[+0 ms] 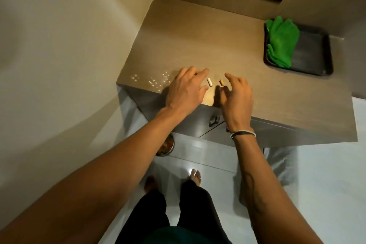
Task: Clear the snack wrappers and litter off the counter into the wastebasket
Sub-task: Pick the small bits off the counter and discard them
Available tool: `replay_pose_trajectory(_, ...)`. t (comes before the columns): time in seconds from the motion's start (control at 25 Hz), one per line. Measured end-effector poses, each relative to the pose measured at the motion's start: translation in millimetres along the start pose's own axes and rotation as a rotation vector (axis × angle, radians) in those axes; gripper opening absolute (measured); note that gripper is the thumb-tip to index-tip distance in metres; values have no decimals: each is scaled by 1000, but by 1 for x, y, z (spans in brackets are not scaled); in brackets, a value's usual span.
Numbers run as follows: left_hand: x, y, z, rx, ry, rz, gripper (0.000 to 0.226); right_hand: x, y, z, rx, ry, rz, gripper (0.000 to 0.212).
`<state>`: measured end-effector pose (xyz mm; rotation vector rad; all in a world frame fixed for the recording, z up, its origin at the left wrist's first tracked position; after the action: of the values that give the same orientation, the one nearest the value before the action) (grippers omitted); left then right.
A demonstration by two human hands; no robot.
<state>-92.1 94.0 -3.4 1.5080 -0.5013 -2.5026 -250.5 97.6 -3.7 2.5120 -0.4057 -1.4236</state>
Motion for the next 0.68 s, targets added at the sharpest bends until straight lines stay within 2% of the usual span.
replay_pose_trajectory(0.12, 29, 9, 14, -43, 36, -172, 45, 15, 11, 9, -47, -74, -139, 40)
replay_pose_trajectory(0.36, 45, 15, 15, 3, 126, -137, 20, 35, 26, 6, -99, -160, -142, 22)
replay_pose_trajectory(0.68, 34, 2, 6, -31, 73, -93, 22, 31, -4, -10, -97, -59, -23, 22)
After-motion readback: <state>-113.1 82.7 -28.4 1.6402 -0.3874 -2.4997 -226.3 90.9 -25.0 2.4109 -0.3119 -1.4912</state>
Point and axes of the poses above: each hand's wrist, its own y-axis towards the middle knuckle, its own x-axis out of the palm, z = x × y, the point moved 6 cm from there along y, towards the middle knuckle, and after that the axes turned 10 degrees about z, right-handed, at the moved point
